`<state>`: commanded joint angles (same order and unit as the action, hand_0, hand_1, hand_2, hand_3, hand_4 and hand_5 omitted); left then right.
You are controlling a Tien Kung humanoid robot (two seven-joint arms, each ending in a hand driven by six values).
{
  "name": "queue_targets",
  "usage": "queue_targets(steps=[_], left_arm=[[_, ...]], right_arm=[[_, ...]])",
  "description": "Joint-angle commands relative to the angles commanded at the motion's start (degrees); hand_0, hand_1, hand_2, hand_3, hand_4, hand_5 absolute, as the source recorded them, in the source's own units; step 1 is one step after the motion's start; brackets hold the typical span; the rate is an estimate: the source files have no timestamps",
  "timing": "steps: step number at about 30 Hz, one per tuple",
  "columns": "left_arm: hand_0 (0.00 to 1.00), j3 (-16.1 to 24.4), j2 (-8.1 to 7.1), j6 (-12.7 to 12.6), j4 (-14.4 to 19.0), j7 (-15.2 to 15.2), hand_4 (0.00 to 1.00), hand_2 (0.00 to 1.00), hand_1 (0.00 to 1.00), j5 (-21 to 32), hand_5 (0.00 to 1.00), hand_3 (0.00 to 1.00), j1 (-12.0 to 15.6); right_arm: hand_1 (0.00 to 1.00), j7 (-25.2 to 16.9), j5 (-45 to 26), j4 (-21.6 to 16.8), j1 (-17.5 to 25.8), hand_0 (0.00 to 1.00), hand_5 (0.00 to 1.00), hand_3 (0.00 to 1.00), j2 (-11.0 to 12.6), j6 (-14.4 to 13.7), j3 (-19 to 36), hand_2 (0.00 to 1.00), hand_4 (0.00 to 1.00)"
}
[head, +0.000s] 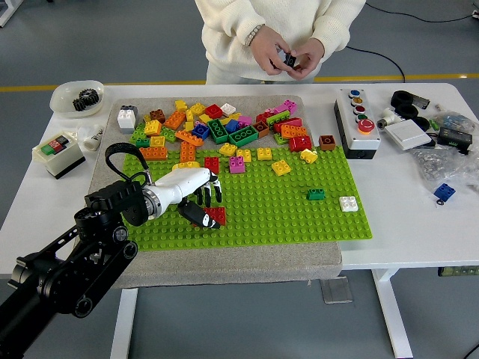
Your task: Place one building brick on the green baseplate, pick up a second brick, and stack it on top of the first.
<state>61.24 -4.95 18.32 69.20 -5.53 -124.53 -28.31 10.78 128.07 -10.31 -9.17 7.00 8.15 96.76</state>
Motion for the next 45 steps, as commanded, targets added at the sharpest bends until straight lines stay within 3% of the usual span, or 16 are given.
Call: queue_targets(steps=[14, 31, 32, 43, 44, 45], left_arm=[[0.542, -0.04, -0.07, -0.43, -0.28, 0.7, 0.998, 0.413, 0.406, -0.59, 0.223, 0.5, -0.16], [0.555, 2.2, -1.2, 3.95, 6.36, 0.04, 0.998, 0.413, 0.408, -0.09, 0.237, 0.498, 0.6], [0.559, 2.24, -1.24, 3.99, 6.46, 0.03, 0.998, 0.421, 0.413, -0.07, 0.337, 0.497, 0.63], [0.574, 2.46, -1.81, 3.38, 6.95, 1.17, 0.998, 0.443, 0.422, -0.69, 0.368, 0.523, 0.95], [0.628, 2.56, -1.86, 3.67, 7.05, 1.42, 0.998, 0.51, 0.475, -0.97, 0.328, 0.536, 1.04], [0.628, 2.65, -1.96, 4.05, 7.24, 1.68, 0.998, 0.51, 0.475, -1.19, 0.328, 0.536, 1.18]], right_arm=[[0.656, -0.04, 0.05, 0.0, 0.05, 0.746, 0.32, 0.619, -0.03, 0.07, -0.05, 0.726, 0.85], [0.656, -0.01, -0.22, 0.0, 0.05, 0.746, 0.321, 0.619, 0.01, 0.04, -0.02, 0.726, 0.851], [0.656, 0.0, -0.23, 0.0, 0.05, 0.746, 0.321, 0.619, 0.01, 0.03, -0.03, 0.726, 0.851], [0.656, 0.02, -0.45, 0.0, -0.02, 0.746, 0.32, 0.618, 0.07, -0.04, 0.02, 0.726, 0.85], [0.656, 0.03, -0.49, 0.0, -0.02, 0.746, 0.319, 0.617, 0.07, -0.04, 0.0, 0.726, 0.848], [0.656, 0.03, -0.52, 0.0, -0.02, 0.746, 0.319, 0.617, 0.06, -0.04, -0.02, 0.726, 0.848]])
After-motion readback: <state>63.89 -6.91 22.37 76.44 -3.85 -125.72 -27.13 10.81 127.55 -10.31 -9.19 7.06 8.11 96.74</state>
